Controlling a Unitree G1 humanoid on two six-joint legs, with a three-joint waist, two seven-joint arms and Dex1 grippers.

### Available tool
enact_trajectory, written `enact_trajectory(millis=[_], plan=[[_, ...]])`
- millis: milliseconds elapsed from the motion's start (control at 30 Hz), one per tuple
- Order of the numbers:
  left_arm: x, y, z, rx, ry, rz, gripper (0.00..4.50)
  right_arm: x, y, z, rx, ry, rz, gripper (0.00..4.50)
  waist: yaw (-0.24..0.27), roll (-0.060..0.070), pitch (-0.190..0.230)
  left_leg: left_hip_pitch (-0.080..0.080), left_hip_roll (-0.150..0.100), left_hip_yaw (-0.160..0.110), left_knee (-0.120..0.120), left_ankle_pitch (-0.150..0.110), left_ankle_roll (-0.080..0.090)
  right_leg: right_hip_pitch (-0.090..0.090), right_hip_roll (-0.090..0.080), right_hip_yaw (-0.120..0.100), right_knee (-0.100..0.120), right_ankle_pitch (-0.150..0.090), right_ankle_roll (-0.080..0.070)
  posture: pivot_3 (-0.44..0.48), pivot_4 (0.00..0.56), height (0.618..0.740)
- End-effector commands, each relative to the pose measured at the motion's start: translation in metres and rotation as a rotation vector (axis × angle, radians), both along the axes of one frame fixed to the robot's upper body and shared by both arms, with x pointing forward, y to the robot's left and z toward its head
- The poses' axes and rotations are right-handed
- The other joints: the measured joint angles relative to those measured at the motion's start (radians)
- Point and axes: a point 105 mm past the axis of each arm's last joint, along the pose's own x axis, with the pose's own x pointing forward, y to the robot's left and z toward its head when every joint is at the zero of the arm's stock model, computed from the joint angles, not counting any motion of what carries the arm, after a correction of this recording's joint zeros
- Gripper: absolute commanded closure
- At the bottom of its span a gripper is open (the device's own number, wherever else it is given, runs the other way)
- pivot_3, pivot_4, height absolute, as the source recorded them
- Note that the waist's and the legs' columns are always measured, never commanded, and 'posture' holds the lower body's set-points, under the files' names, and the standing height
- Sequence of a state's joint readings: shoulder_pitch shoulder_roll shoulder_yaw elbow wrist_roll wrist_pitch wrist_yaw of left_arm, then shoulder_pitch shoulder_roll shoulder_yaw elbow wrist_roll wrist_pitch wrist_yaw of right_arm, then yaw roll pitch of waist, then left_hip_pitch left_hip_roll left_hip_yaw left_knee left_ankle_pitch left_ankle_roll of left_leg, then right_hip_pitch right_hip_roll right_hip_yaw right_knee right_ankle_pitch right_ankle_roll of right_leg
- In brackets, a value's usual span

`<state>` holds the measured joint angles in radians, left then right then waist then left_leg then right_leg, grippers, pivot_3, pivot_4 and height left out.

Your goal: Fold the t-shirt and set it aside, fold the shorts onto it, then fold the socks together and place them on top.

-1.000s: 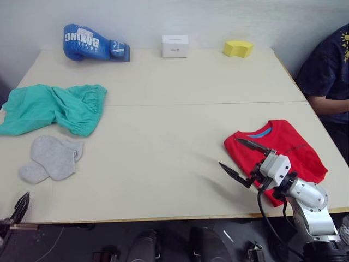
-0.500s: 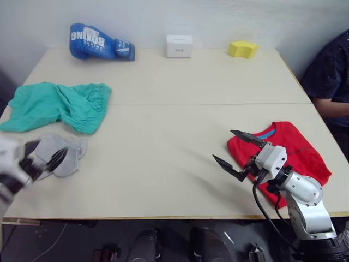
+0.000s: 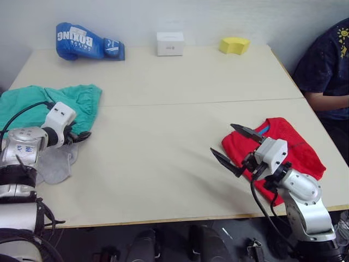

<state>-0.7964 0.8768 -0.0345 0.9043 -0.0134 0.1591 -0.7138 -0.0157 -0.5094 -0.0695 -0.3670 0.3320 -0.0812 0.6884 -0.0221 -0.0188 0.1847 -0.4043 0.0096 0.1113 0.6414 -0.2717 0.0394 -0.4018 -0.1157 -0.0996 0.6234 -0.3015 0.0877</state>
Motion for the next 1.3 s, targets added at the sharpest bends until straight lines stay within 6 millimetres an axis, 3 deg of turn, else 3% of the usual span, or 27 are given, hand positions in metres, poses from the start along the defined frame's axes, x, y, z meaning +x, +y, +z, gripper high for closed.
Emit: enact_trajectory(millis=[33, 100, 200, 267, 367, 500, 600, 633, 700, 800, 933, 1067, 1133, 1300], plan=[[-0.004, 0.014, -0.002, 0.034, 0.042, 0.027, 2.47, -0.006, 0.0, 0.011, 0.026, -0.046, -0.011, 0.0, -0.004, -0.001, 0.001, 0.0, 0.001, 0.0, 0.004, -0.001, 0.0, 0.0, 0.0, 0.0, 0.002, 0.0, 0.0, 0.0, 0.15, 0.74], [-0.006, 0.018, -0.001, 0.032, 0.056, 0.025, 3.05, -0.005, -0.003, 0.013, 0.059, -0.049, -0.033, 0.0, -0.005, -0.002, 0.001, 0.0, 0.001, 0.0, 0.007, -0.003, 0.001, 0.0, 0.0, 0.001, 0.002, 0.0, 0.0, 0.0, 0.15, 0.74], [-0.006, 0.008, 0.006, -0.011, 0.057, -0.061, 4.0, -0.003, -0.005, 0.012, 0.07, -0.051, -0.047, 0.0, -0.003, -0.002, 0.001, 0.002, 0.002, 0.0, 0.007, -0.002, -0.001, 0.0, -0.001, 0.002, 0.004, 0.0, 0.0, 0.0, 0.15, 0.74], [0.003, -0.006, 0.029, -0.074, -0.038, -0.123, 4.45, -0.003, -0.008, 0.008, 0.054, -0.043, -0.044, 0.0, -0.002, -0.002, 0.001, 0.001, 0.003, 0.0, 0.006, -0.002, -0.002, -0.001, 0.0, 0.005, 0.004, 0.0, 0.0, 0.0, 0.15, 0.74], [0.017, -0.035, 0.08, -0.176, -0.209, -0.242, 4.45, -0.004, -0.013, -0.001, 0.022, -0.022, -0.034, 0.0, 0.016, -0.007, 0.003, -0.003, 0.003, 0.0, 0.008, -0.002, -0.002, -0.005, 0.0, 0.008, 0.005, 0.0, 0.0, 0.0, 0.15, 0.74], [0.015, -0.11, 0.137, -0.32, -0.26, -0.579, 4.45, -0.002, -0.024, -0.008, 0.006, -0.013, -0.055, 0.0, 0.032, -0.008, 0.003, -0.004, 0.002, 0.002, 0.011, -0.003, 0.001, -0.004, 0.0, 0.004, 0.005, 0.0, 0.0, 0.0, 0.15, 0.74], [-0.02, -0.18, 0.163, -0.353, -0.19, -0.944, 4.45, 0.0, -0.029, -0.009, 0.047, -0.004, -0.08, 0.0, 0.033, -0.008, 0.003, -0.004, 0.002, 0.003, 0.014, -0.004, 0.004, -0.001, 0.0, 0.003, 0.005, 0.002, 0.003, 0.0, 0.15, 0.74], [-0.04, -0.204, 0.163, -0.328, -0.139, -1.088, 4.45, 0.002, -0.03, -0.009, 0.063, -0.003, -0.088, 0.0, 0.028, -0.008, 0.003, -0.004, 0.002, 0.004, 0.015, -0.005, 0.004, -0.001, 0.0, 0.004, 0.005, 0.002, 0.004, 0.0, 0.15, 0.74], [-0.068, -0.231, 0.153, -0.304, -0.034, -1.236, 4.45, 0.004, -0.03, -0.009, 0.059, -0.009, -0.089, 0.0, 0.019, -0.008, 0.003, -0.004, 0.002, 0.004, 0.015, -0.005, 0.004, 0.001, 0.0, 0.009, 0.004, 0.002, 0.004, 0.0, 0.15, 0.74], [-0.091, -0.259, 0.135, -0.369, 0.071, -1.318, 4.45, 0.01, -0.045, -0.007, 0.068, -0.025, -0.16, 0.0, 0.001, -0.004, 0.005, 0.001, 0.003, 0.004, 0.015, -0.005, 0.003, 0.004, 0.001, 0.016, 0.003, 0.002, 0.003, 0.0, 0.15, 0.74], [-0.093, -0.29, 0.1, -0.357, 0.106, -1.31, 4.45, 0.015, -0.072, 0.0, 0.098, -0.034, -0.274, 0.0, -0.004, -0.003, 0.005, 0.004, 0.004, 0.004, 0.015, -0.003, 0.001, 0.004, 0.002, 0.016, 0.005, 0.001, 0.001, 0.0, 0.15, 0.74], [-0.094, -0.317, 0.047, -0.27, 0.121, -1.351, 4.45, 0.009, -0.078, 0.004, 0.044, -0.021, -0.279, 0.0, 0.002, -0.003, 0.005, 0.006, 0.004, 0.004, 0.015, -0.003, 0.0, 0.005, 0.002, 0.018, 0.005, 0.001, 0.001, 0.0, 0.15, 0.74], [-0.096, -0.324, 0.033, -0.308, 0.139, -1.335, 4.45, 0.005, -0.079, 0.005, 0.011, -0.013, -0.269, 0.0, 0.007, -0.003, 0.005, 0.006, 0.004, 0.004, 0.014, -0.003, 0.001, 0.006, 0.002, 0.018, 0.005, 0.001, 0.001, 0.0, 0.15, 0.74], [-0.11, -0.332, 0.024, -0.349, 0.148, -1.382, 3.17, -0.009, -0.073, 0.012, -0.032, 0.022, -0.215, 0.0, 0.019, -0.002, 0.004, 0.005, 0.004, 0.004, 0.015, -0.004, 0.002, 0.005, 0.002, 0.018, 0.004, 0.0, 0.001, 0.0, 0.15, 0.74]])
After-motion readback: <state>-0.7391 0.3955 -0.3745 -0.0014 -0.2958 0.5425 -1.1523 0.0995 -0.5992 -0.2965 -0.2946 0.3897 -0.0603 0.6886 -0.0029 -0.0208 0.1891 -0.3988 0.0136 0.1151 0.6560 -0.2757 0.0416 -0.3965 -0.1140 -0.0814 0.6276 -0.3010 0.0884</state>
